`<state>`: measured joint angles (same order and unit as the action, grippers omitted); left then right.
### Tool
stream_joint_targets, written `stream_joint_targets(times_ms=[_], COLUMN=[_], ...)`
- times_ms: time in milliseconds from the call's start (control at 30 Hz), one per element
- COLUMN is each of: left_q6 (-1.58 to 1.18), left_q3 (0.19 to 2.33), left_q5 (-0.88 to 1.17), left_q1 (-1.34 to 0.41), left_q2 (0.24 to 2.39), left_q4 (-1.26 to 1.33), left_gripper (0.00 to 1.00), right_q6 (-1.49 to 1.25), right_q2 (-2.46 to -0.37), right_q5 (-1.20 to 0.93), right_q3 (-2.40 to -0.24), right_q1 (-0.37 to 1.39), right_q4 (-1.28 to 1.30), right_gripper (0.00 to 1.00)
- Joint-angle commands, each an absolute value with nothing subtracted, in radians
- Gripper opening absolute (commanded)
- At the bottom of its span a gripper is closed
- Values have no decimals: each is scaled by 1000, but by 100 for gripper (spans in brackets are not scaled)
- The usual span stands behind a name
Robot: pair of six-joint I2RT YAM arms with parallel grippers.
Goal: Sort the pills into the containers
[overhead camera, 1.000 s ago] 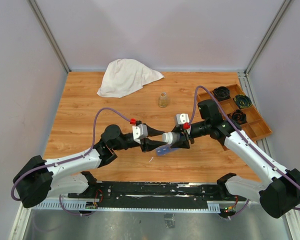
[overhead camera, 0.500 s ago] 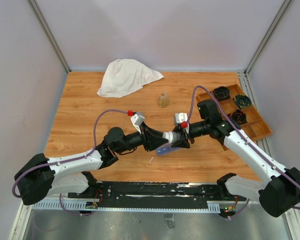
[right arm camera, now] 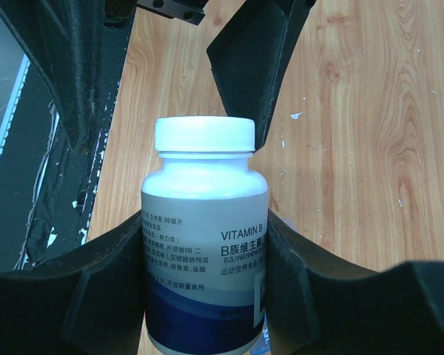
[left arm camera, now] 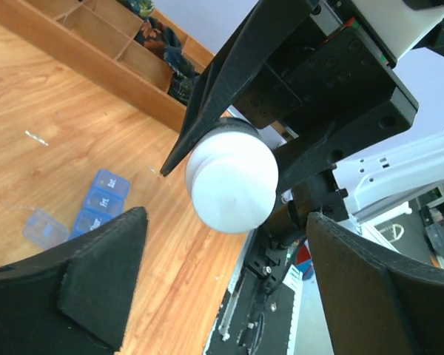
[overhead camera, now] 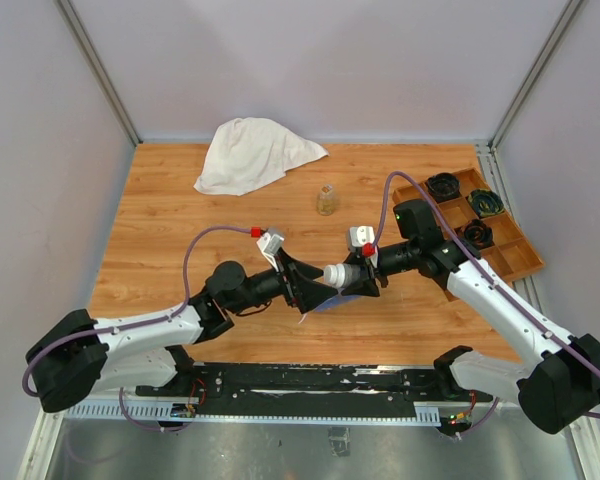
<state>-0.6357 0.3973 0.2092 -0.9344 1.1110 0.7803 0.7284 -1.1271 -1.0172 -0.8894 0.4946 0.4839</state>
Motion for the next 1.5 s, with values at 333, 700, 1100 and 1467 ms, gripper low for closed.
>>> stream_joint_targets(times_ms=[333, 700, 1100, 1467], left_q6=[-188, 206, 253, 246], left_q3=[248, 338, 454, 498], left_q5=[247, 426, 463, 488], left_q1=[-938, -876, -864, -865], left_q2=[932, 992, 1089, 1125], left_q4=[886, 882, 815, 767], left_gripper=[99, 99, 99, 71], right_q6=[733, 740, 741, 741], right_q2=[-1127, -1125, -1125, -1127], right_q5=[-1058, -1062, -1066, -1067], right_q3=[-917, -912, -911, -911], right_q1=[477, 475, 474, 473], right_q4=[476, 476, 476, 476], right_gripper=[0, 1, 1, 0])
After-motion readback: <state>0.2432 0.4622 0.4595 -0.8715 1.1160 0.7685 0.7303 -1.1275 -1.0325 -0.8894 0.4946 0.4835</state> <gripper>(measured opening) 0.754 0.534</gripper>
